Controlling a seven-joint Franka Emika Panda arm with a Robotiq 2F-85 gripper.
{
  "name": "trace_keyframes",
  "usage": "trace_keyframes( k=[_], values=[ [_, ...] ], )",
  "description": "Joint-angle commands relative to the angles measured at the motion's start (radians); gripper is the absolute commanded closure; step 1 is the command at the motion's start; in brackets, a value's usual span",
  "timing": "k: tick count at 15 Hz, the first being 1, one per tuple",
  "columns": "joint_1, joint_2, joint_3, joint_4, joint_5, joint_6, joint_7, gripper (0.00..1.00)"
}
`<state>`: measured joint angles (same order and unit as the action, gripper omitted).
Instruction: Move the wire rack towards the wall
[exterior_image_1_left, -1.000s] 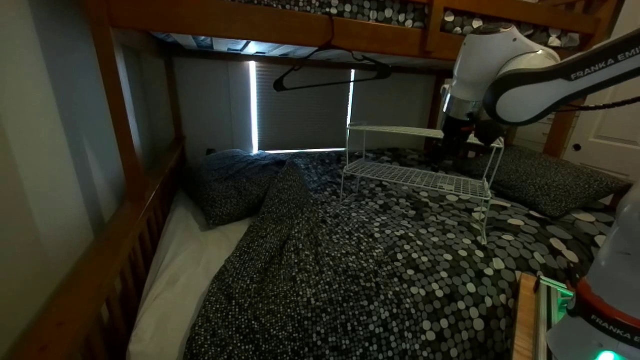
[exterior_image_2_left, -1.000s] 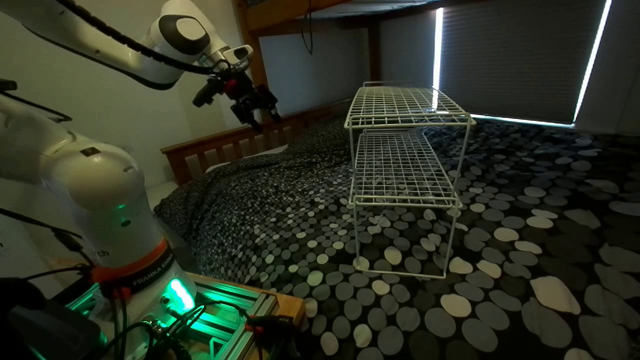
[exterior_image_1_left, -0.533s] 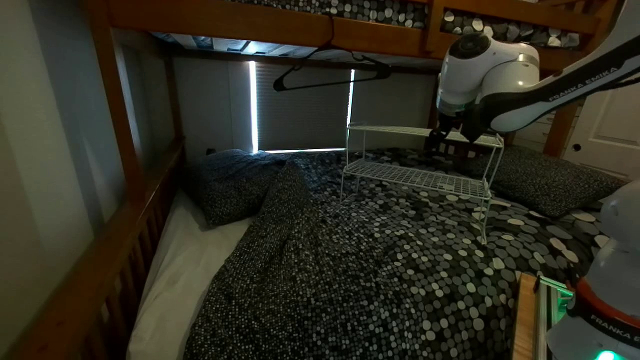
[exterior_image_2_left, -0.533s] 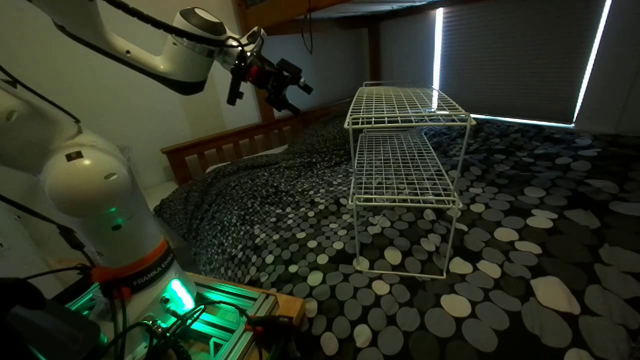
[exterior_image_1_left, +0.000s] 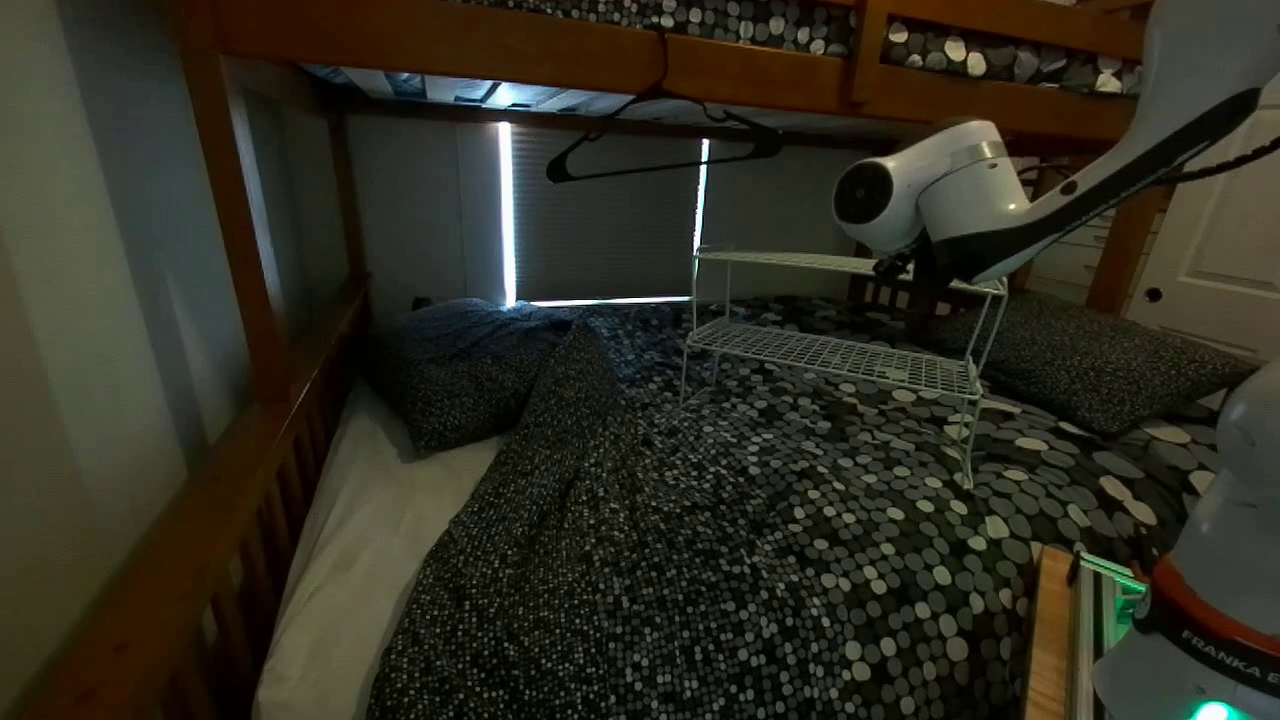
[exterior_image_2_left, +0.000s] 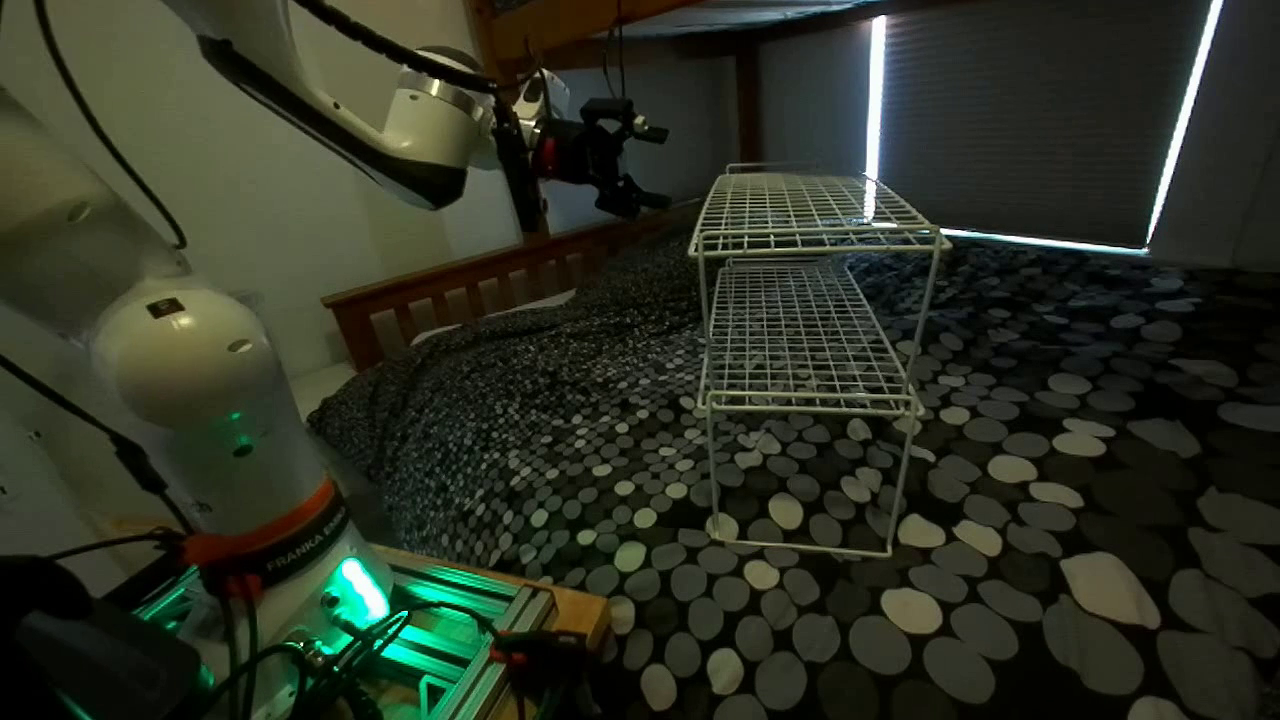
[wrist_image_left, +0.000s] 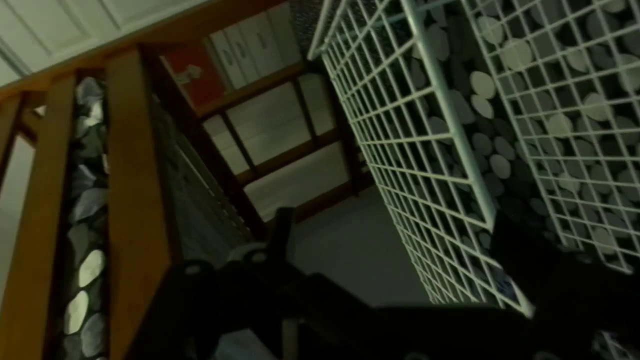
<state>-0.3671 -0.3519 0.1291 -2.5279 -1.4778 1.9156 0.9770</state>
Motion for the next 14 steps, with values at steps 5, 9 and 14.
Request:
trace_keyframes(
  k=[5, 9, 14],
  values=[
    [0.184, 0.183, -0.149, 0.028, -0.104, -0.205, 0.038, 0.00],
    [0.189, 0.221, -0.161, 0.050, -0.108, -0.203, 0.036, 0.00],
    [0.191, 0.221, -0.161, 0.055, -0.108, -0.204, 0.035, 0.00]
  ],
)
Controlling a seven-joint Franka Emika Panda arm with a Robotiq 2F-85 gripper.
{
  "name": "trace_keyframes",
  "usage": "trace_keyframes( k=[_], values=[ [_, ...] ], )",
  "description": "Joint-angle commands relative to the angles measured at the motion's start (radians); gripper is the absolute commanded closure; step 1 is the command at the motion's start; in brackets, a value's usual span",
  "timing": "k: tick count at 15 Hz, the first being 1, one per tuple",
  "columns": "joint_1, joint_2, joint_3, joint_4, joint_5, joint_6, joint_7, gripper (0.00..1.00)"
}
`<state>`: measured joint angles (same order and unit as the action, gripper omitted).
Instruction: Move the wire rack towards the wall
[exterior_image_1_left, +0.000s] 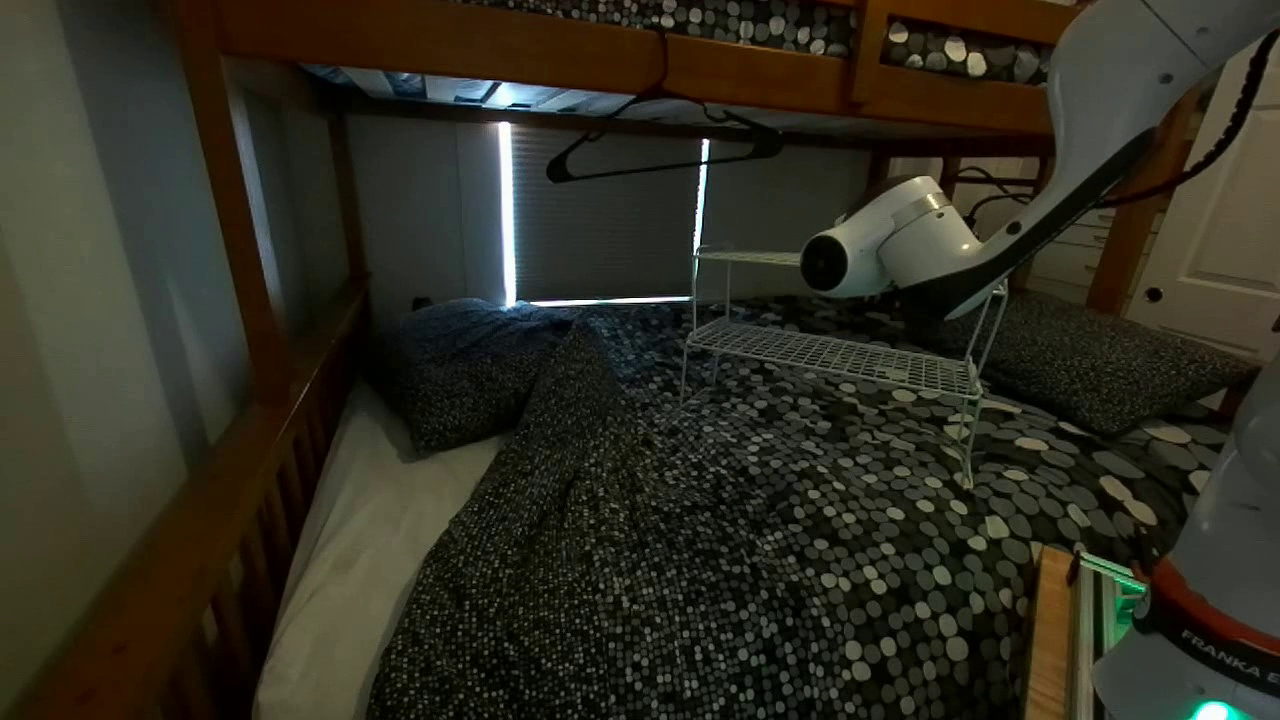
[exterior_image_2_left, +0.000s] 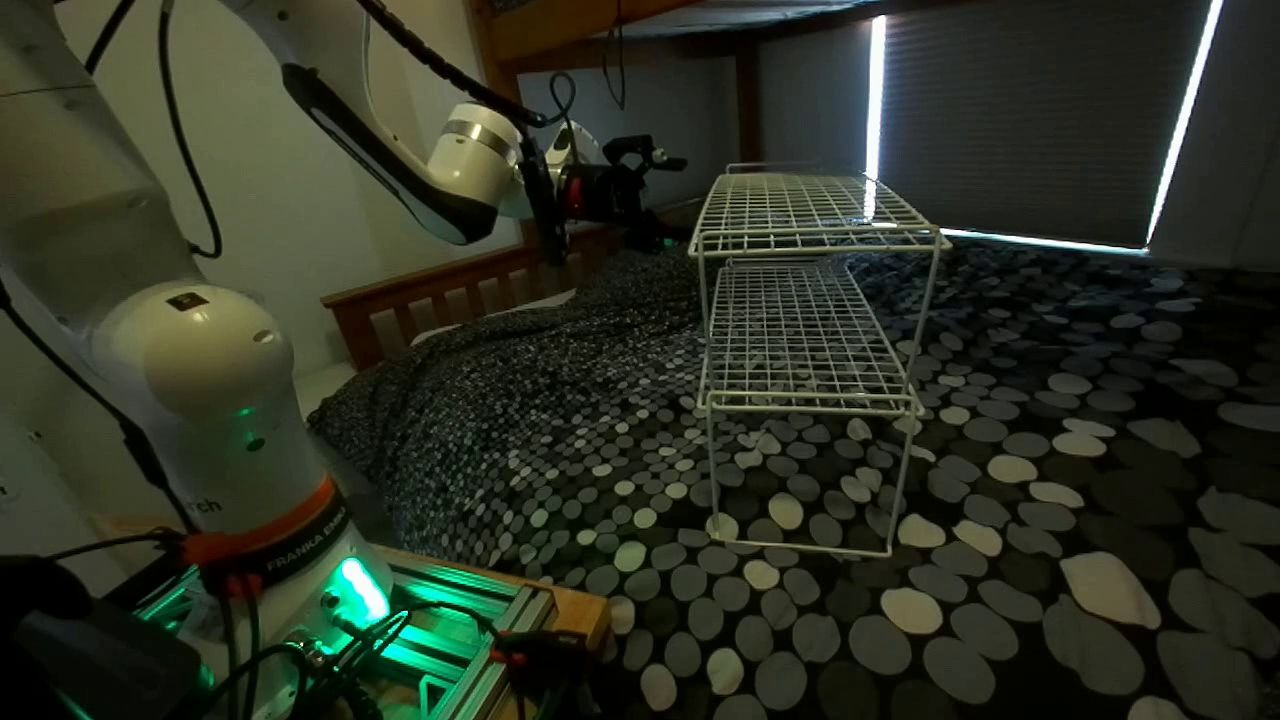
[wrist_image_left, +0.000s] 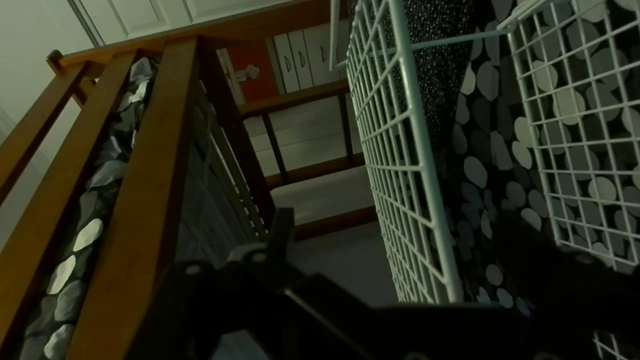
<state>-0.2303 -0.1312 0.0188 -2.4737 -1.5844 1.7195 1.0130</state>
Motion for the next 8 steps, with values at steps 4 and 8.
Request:
trace_keyframes(
  k=[4, 8],
  values=[
    [0.062, 0.046, -0.103, 0.006, -0.118, 0.102, -0.059, 0.00],
    [0.059, 0.105, -0.134, 0.042, -0.268, 0.144, -0.004, 0.00]
  ],
)
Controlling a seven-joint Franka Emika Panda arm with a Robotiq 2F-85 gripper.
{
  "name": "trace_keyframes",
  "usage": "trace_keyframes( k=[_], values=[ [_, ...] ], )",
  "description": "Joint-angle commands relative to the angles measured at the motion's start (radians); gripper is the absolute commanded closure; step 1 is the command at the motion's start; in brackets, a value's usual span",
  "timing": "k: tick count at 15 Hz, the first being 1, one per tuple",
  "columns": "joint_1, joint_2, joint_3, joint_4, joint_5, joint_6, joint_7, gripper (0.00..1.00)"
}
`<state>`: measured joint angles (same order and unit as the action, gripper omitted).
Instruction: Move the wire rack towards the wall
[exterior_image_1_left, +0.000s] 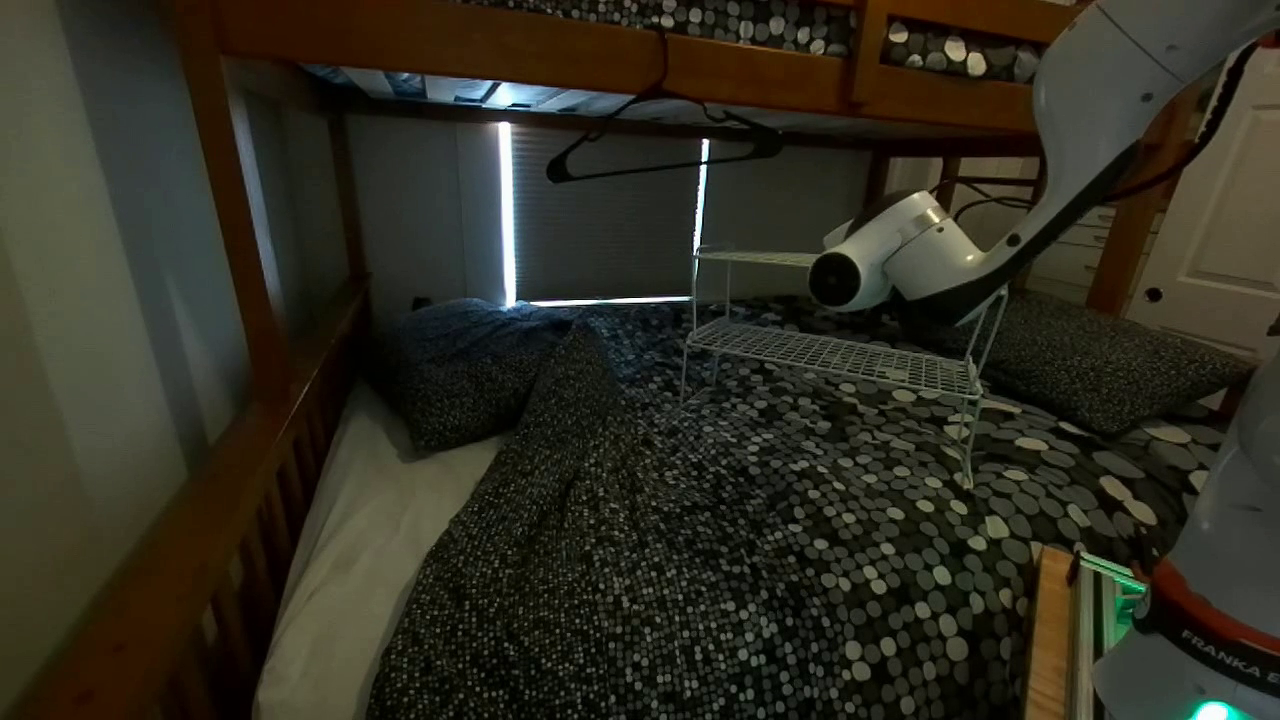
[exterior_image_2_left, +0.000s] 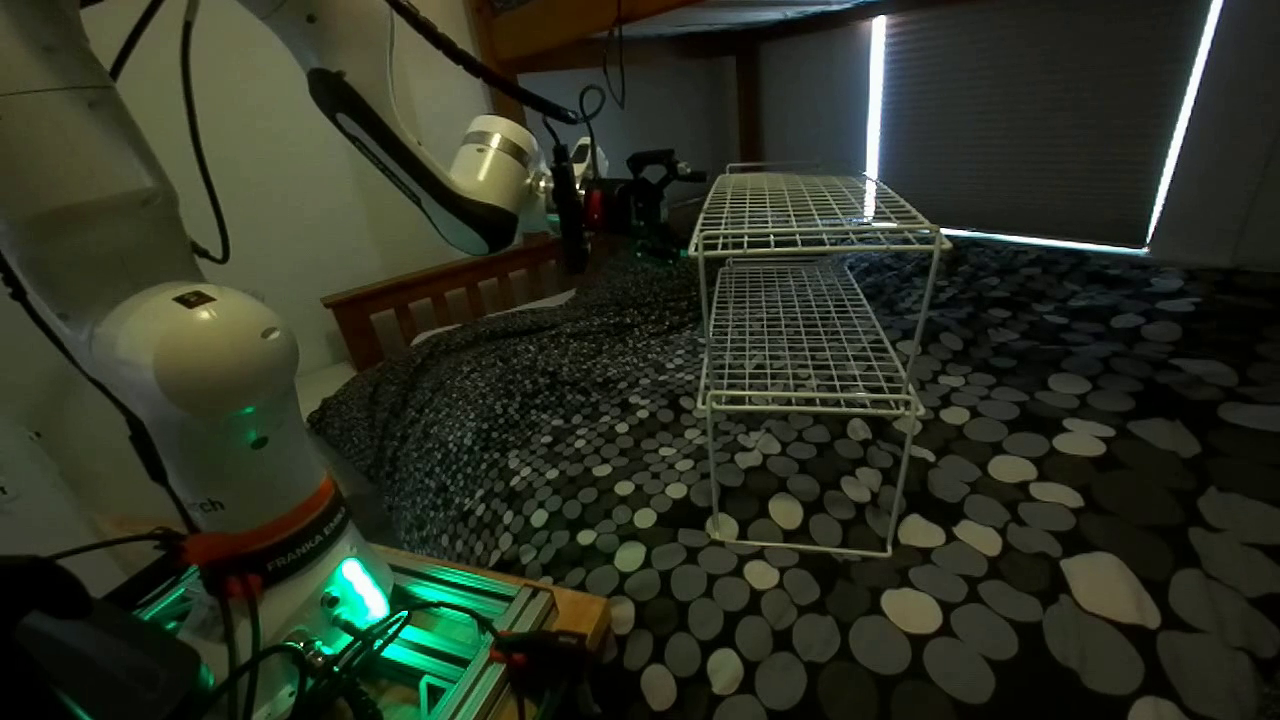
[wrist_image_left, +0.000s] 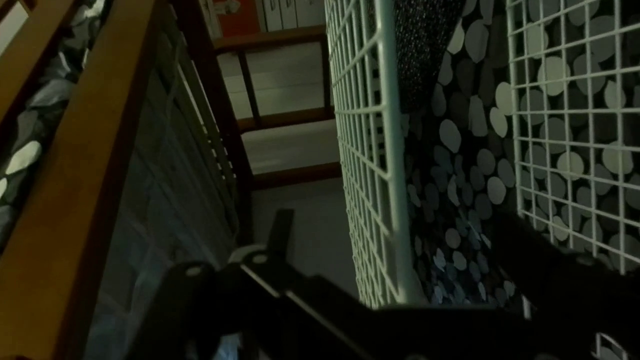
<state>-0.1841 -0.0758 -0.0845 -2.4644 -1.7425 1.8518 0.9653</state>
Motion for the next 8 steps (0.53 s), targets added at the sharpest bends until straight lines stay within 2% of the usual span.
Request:
trace_keyframes(
  k=[1, 2, 6, 7, 8],
  values=[
    [0.012, 0.059, -0.038, 0.043, -0.124, 0.033, 0.034, 0.00],
    [0.011, 0.077, -0.042, 0.058, -0.165, 0.029, 0.055, 0.00],
    [0.006, 0.126, -0.050, 0.102, -0.213, 0.047, 0.068, 0.02],
    [0.004, 0.137, -0.051, 0.110, -0.222, 0.054, 0.073, 0.27],
    [0.003, 0.147, -0.051, 0.115, -0.225, 0.062, 0.072, 0.27]
  ],
)
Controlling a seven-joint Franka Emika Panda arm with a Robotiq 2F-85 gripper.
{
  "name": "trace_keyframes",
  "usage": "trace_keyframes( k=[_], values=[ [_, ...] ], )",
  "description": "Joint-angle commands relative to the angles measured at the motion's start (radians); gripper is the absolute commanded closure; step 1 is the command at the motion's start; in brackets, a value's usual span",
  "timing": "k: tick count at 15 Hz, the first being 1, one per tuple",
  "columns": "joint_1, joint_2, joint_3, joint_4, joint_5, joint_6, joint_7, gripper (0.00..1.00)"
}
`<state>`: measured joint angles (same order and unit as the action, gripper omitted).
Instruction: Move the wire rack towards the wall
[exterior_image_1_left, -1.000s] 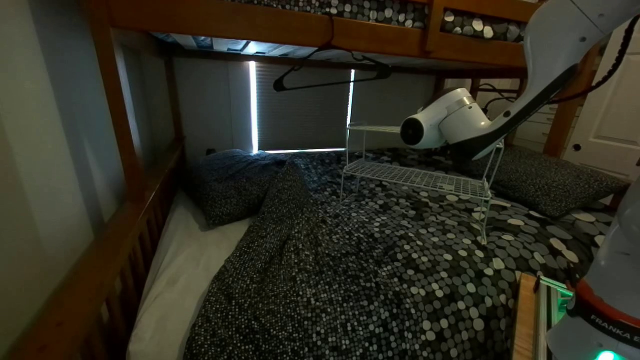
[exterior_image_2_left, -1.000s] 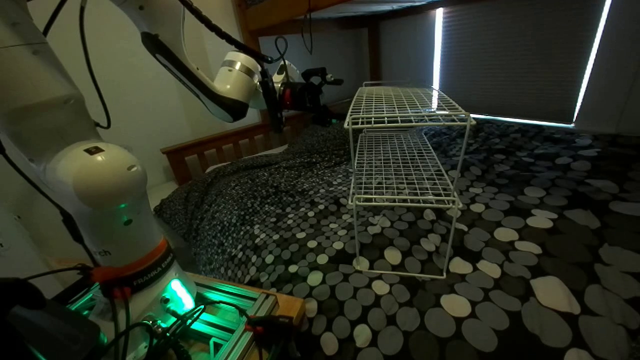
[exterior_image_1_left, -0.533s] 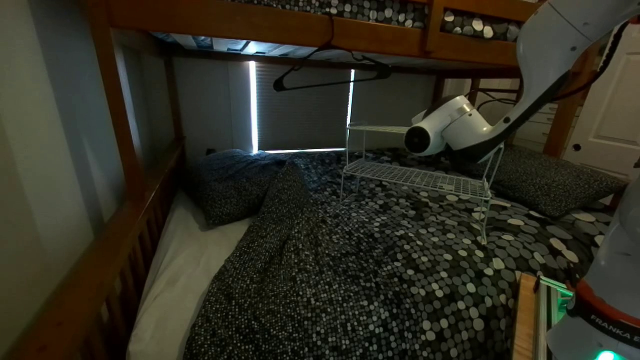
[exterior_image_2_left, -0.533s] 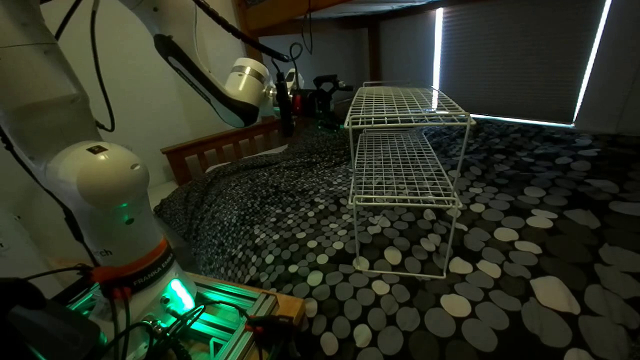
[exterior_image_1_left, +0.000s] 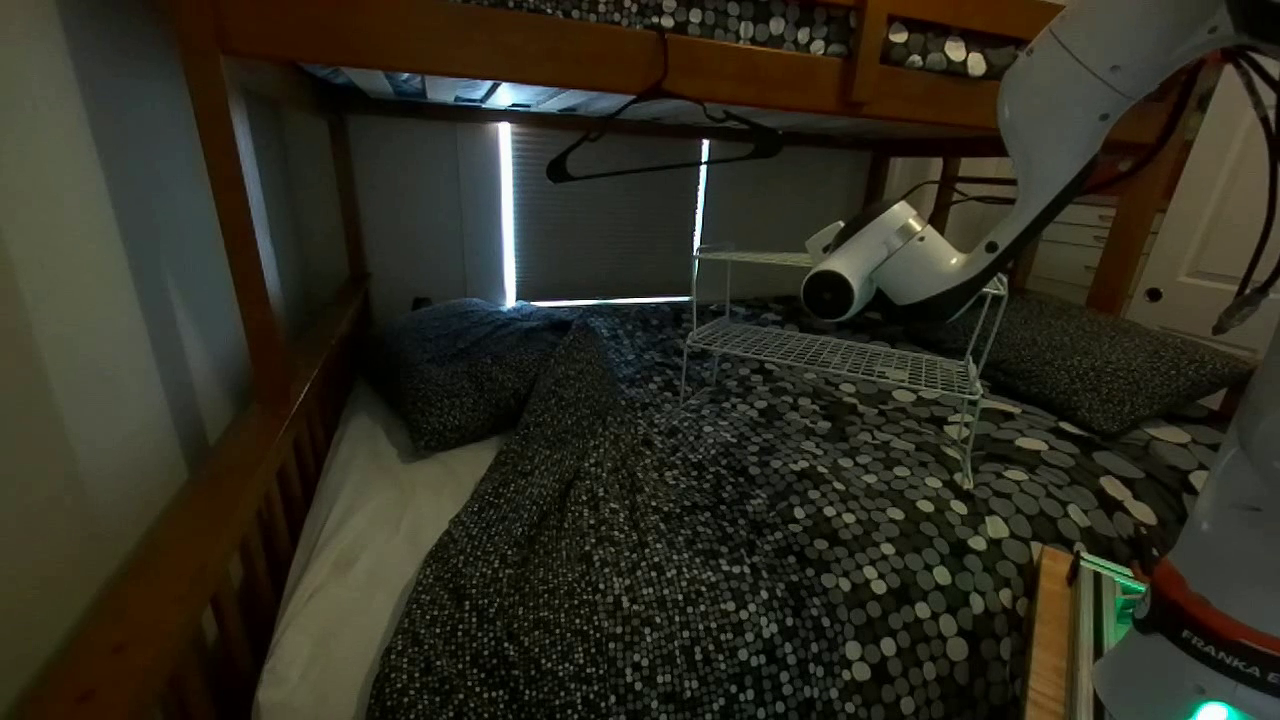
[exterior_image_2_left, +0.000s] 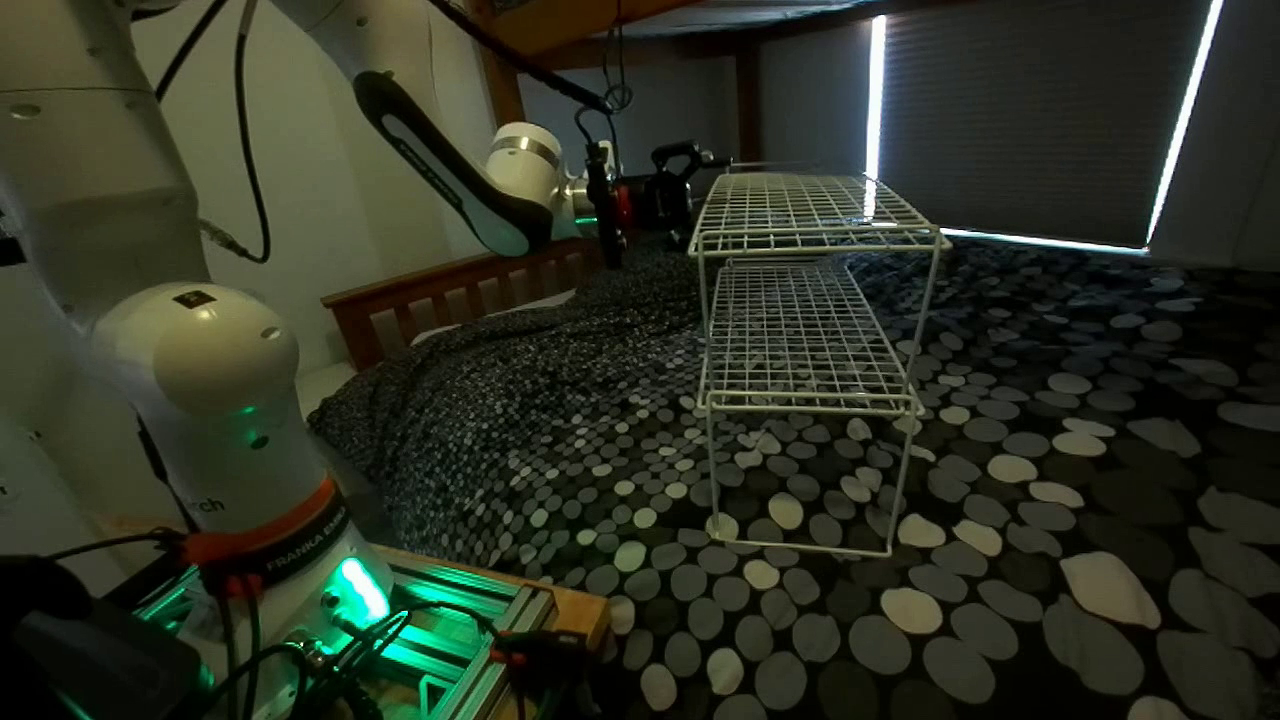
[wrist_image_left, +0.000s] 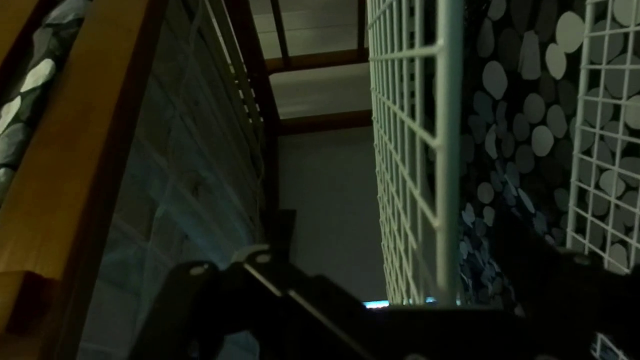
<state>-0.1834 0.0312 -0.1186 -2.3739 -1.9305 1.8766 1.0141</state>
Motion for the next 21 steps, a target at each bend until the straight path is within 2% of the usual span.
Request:
trace_keyframes(
  k=[1, 4, 9, 11, 13, 21],
  values=[
    [0.001, 0.050, -0.018, 0.031, -0.042, 0.044, 0.025, 0.32],
    [-0.003, 0.064, -0.019, 0.041, -0.049, 0.075, 0.025, 0.59],
    [-0.003, 0.061, -0.019, 0.048, -0.054, 0.100, 0.024, 0.96],
    [-0.001, 0.052, -0.019, 0.050, -0.059, 0.092, 0.029, 1.00],
    [-0.001, 0.049, -0.023, 0.054, -0.090, 0.068, 0.032, 0.99],
    [-0.010, 0.063, -0.044, 0.112, -0.305, 0.012, 0.077, 0.98]
  ],
)
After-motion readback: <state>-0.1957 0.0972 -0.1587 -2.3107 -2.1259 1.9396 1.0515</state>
